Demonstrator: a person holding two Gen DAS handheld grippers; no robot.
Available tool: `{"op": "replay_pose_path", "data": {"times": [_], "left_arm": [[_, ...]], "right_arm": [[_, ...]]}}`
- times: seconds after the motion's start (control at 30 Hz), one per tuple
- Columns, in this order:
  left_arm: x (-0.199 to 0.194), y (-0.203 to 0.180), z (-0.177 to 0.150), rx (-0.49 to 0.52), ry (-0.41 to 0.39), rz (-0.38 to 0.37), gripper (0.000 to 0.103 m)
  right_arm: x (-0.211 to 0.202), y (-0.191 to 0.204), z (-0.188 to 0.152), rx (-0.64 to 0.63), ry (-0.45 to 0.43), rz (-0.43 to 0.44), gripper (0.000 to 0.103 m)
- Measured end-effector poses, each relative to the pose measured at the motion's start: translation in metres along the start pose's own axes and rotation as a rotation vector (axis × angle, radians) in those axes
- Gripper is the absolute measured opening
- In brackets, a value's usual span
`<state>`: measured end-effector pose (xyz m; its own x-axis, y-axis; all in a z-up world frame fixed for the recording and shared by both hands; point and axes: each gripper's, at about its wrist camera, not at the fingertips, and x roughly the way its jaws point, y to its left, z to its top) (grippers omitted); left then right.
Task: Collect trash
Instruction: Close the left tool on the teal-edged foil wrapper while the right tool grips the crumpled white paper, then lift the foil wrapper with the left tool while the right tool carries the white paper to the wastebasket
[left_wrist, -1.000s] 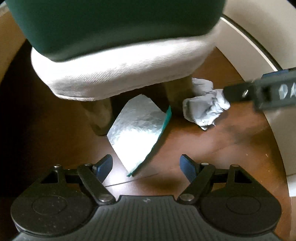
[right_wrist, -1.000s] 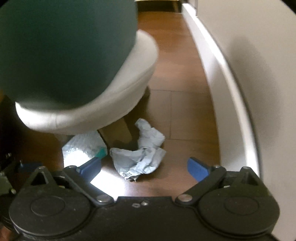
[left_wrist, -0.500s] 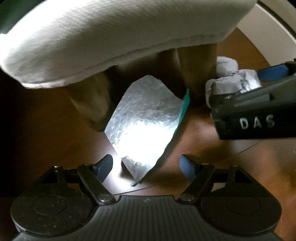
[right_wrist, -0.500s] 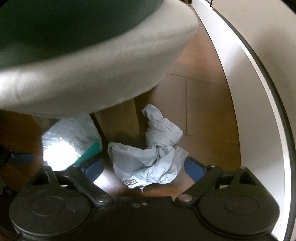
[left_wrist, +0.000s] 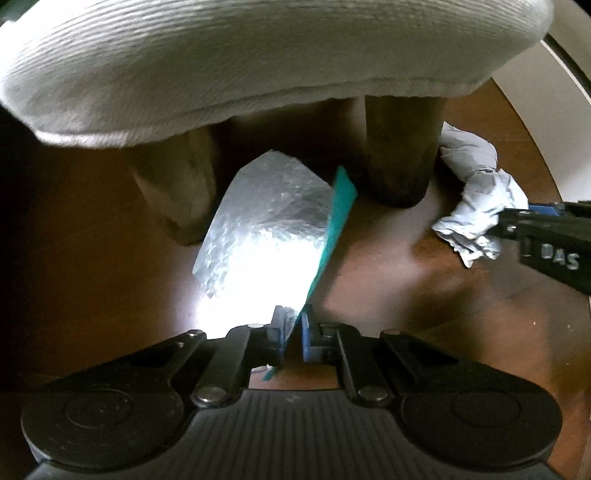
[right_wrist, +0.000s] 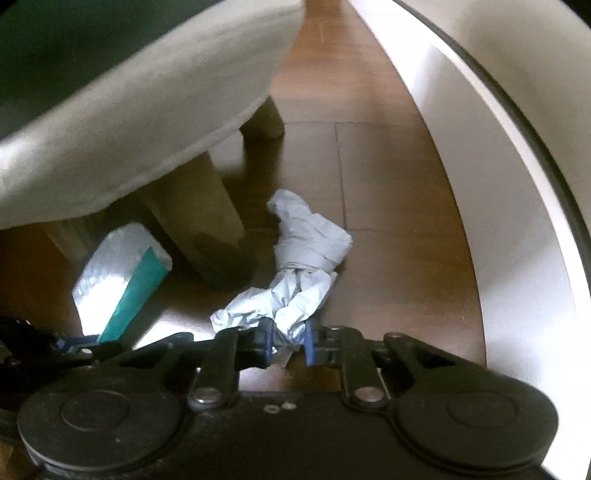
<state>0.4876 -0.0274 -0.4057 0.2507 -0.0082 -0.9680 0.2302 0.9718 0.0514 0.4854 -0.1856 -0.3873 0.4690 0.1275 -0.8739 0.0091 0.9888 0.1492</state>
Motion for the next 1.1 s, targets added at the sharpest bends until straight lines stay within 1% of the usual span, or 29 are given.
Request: {"op": "replay_pose_path", "data": {"times": [0.1, 0.2, 0.33, 0.43, 0.5, 0.53, 0.63, 0.73, 0.9, 0.97, 1.03, 1.1], "left_arm": [[-0.005, 0.004, -0.005, -0.011, -0.007, -0.006, 0.005], [-0.014, 0.007, -0.012, -0.020, -0.014, -0.010, 0.004], [-0.024, 0.011, -0.020, -0.050, 0.004, -0.034, 0.003], [-0.037, 0.012, -0.024, -0.040, -0.004, -0.048, 0.003], [-0.042, 0.012, -0.027, -0.046, -0.011, -0.066, 0.002], [-0.046, 0.014, -0.028, -0.061, -0.011, -0.076, 0.002], [-0.053, 0.023, -0.028, -0.133, 0.037, -0.121, 0.002], [-0.065, 0.024, -0.030, -0.123, 0.031, -0.101, 0.002], [-0.108, 0.015, -0.033, -0.082, -0.009, -0.082, 0.002], [-0.126, 0.013, -0.038, -0.080, -0.023, -0.091, 0.002], [-0.150, 0.012, -0.031, -0.069, -0.051, -0.088, 0.002], [-0.176, 0.012, -0.025, -0.072, -0.088, -0.097, 0.002]], "right_arm": [[-0.010, -0.007, -0.009, 0.032, -0.025, -0.009, 0.012], [-0.022, -0.013, -0.019, 0.074, -0.051, 0.002, 0.011], [-0.049, -0.019, -0.033, 0.118, -0.080, 0.015, 0.010], [-0.071, -0.019, -0.046, 0.108, -0.095, 0.006, 0.010], [-0.086, -0.020, -0.054, 0.111, -0.103, 0.016, 0.010], [-0.094, -0.021, -0.059, 0.116, -0.107, 0.017, 0.010], [-0.115, -0.025, -0.067, 0.157, -0.104, 0.044, 0.009], [-0.137, -0.025, -0.074, 0.158, -0.102, 0.054, 0.009], [-0.182, -0.018, -0.076, 0.141, -0.129, 0.069, 0.009], [-0.196, -0.017, -0.074, 0.136, -0.139, 0.067, 0.009], [-0.211, -0.013, -0.069, 0.118, -0.162, 0.082, 0.009], [-0.229, -0.009, -0.063, 0.081, -0.193, 0.077, 0.009]]}}
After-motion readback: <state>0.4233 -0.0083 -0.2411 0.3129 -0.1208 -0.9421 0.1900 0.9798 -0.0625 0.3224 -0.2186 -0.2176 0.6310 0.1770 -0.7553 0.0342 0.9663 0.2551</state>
